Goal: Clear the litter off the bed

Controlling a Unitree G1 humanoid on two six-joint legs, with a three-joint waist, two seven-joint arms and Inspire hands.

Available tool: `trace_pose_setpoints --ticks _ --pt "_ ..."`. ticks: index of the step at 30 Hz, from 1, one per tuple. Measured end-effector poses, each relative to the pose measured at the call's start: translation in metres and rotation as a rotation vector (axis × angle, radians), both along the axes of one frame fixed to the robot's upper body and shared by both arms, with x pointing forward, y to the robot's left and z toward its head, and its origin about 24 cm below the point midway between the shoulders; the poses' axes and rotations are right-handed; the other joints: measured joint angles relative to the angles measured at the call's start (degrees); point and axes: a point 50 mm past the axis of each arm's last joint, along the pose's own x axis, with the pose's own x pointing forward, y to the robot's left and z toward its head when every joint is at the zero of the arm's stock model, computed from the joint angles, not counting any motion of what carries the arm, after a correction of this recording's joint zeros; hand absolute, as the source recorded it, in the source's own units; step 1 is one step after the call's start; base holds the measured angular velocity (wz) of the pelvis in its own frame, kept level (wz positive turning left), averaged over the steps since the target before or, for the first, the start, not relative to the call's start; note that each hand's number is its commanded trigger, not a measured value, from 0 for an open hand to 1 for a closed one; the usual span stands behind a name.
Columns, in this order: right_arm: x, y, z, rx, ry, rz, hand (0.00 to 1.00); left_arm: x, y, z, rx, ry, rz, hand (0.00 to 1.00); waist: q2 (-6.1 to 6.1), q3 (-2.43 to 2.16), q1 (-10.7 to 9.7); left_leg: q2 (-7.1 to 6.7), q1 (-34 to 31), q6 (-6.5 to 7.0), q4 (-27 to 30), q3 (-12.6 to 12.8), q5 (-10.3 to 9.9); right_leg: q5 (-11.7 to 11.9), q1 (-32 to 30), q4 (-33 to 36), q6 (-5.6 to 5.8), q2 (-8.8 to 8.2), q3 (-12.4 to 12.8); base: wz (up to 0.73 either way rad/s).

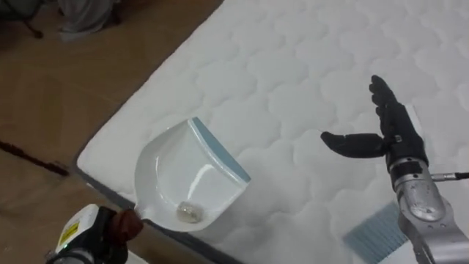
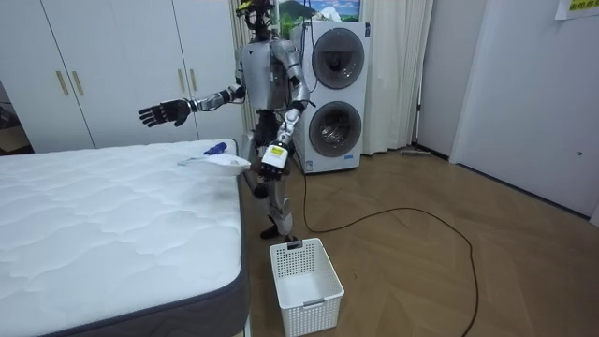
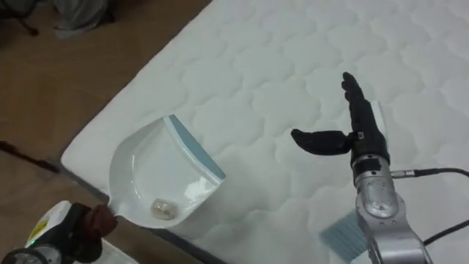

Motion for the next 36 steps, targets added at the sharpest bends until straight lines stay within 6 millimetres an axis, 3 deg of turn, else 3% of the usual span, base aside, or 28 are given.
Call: trace_pose_setpoints --ticks 1,2,3,4,5,9,13,16,19,20,21,22,24,26,30,34,36 --pt "-0.004 0.0 -0.002 0.002 0.006 -0.001 0.0 0.0 -0.001 0.0 -0.002 0.004 -0.005 1.0 -0.14 -0.08 -1.2 -1.32 0.1 0.28 0.1 -3.6 0.3 -1.0 -0.3 -1.2 1.04 0.54 5.1 1.49" --pt "-0.005 0.001 -0.001 0.002 0.002 0.003 0.0 0.001 -0.001 0.0 -0.002 0.002 -0.006 1.0 -0.32 -0.13 -1.1 -1.89 0.0 0.36 0.0 -4.7 0.4 -1.2 -0.4 -3.4 1.21 0.82 7.5 1.16" --pt "-0.007 0.003 0.002 0.008 -0.011 0.013 0.0 0.0 0.0 0.0 -0.002 0.004 -0.003 1.0 -0.72 0.03 -0.9 -2.91 -0.2 0.4 0.1 -6.2 0.7 -0.5 -1.2 -7.7 1.76 1.27 11.5 0.75" --pt "-0.008 0.004 0.002 0.01 -0.014 0.017 0.0 0.0 0.0 0.0 -0.005 0.008 0.0 1.0 -0.68 0.17 -1.0 -3.18 -0.3 0.35 0.4 -7.1 0.8 0.6 -1.4 -8.0 1.1 1.31 12.3 0.88" --pt "-0.011 0.004 0.002 0.011 -0.015 0.016 0.0 -0.001 0.0 -0.001 -0.009 0.015 -0.002 1.0 -0.59 -0.16 -0.7 -3.45 -1.1 0.25 0.3 -7.8 1.1 0.7 -0.8 -9.1 1.09 1.16 11.7 0.78" --pt "-0.01 0.004 0.008 0.023 -0.037 0.024 0.0 -0.001 0.002 0.001 -0.017 0.017 0.002 1.0 -0.59 -0.06 0.1 -3.3 -3.9 -0.02 1.3 -7.7 1.6 1.0 -0.1 -10.4 0.91 1.52 7.7 0.54" --pt "-0.01 0.005 0.008 0.038 -0.034 0.045 0.0 0.003 0.001 0.006 0.014 0.002 -0.029 1.0 -0.98 0.17 2.5 -3.57 -4.3 0.16 1.3 -8.7 1.5 1.4 0.6 -11.4 1.22 1.8 7.4 0.15" --pt "-0.01 0.006 0.008 0.04 -0.034 0.047 0.0 0.004 0.001 0.007 0.016 -0.002 -0.031 1.0 -1.01 0.23 2.6 -4.09 -5.1 0.17 1.5 -10.2 1.5 1.3 0.6 -11.4 1.28 1.83 7.2 0.32" --pt "-0.011 0.005 0.006 0.042 -0.028 0.038 0.0 -0.001 0.002 0.005 0.015 0.009 -0.026 1.0 -1.03 0.35 2.0 -4.56 -7.2 0.17 2.9 -11.0 1.5 1.3 0.6 -11.6 1.34 1.74 4.0 0.47" --pt "-0.011 0.004 0.006 0.041 -0.028 0.036 0.0 -0.001 0.002 0.005 0.015 0.009 -0.026 1.0 -1.03 0.35 1.7 -4.38 -7.9 0.21 3.4 -10.1 1.6 1.2 0.6 -11.7 1.35 1.73 3.2 0.76" --pt "-0.011 0.004 0.007 0.038 -0.029 0.034 0.0 0.0 0.002 0.005 0.012 0.008 -0.026 1.0 -1.05 0.34 0.5 -3.1 -9.4 0.66 4.3 -5.9 1.8 1.0 0.9 -11.9 1.48 1.29 0.7 1.02" --pt "-0.012 0.004 0.006 0.037 -0.026 0.028 0.0 0.0 0.002 0.005 0.008 0.01 -0.03 1.0 -1.05 0.34 -0.6 -1.0 -10.4 1.52 4.5 0.9 2.1 0.7 1.0 -11.9 1.72 1.02 -1.2 1.02" --pt "-0.012 0.002 0.002 0.043 -0.011 0.02 0.0 0.0 0.001 0.004 0.004 0.016 -0.032 1.0 -1.22 0.41 -0.8 -0.22 -10.6 2.17 4.5 4.5 2.0 0.0 0.8 -11.1 2.11 0.61 -2.0 0.63" --pt "-0.014 0.0 -0.002 0.044 0.008 0.011 0.0 -0.004 0.002 0.002 0.004 0.03 -0.028 1.0 -1.25 0.46 -0.4 -1.46 -10.5 2.48 4.4 2.8 2.0 -0.4 0.8 -10.2 2.62 0.51 -1.6 0.4" --pt "-0.014 0.0 -0.003 0.045 0.011 0.009 0.0 -0.004 0.002 0.001 0.007 0.033 -0.027 1.0 -1.1 0.55 -0.3 -3.32 -10.6 3.37 4.4 -0.1 2.3 -0.7 0.6 -9.1 3.08 0.27 2.2 0.45" --pt "-0.014 0.0 -0.004 0.042 0.011 -0.001 0.0 -0.001 0.002 0.003 0.008 0.024 -0.031 1.0 -0.63 0.83 0.5 -3.54 -10.8 3.95 5.8 -1.5 1.9 -0.8 0.2 -5.8 3.19 0.14 3.1 0.23" --pt "-0.015 -0.001 -0.004 0.038 0.011 -0.013 0.0 0.005 0.002 0.006 0.01 0.008 -0.036 1.0 -0.19 1.1 1.1 -3.96 -10.9 3.96 6.3 -2.5 1.6 -1.1 -1.5 -0.9 3.4 -0.85 3.8 0.2"
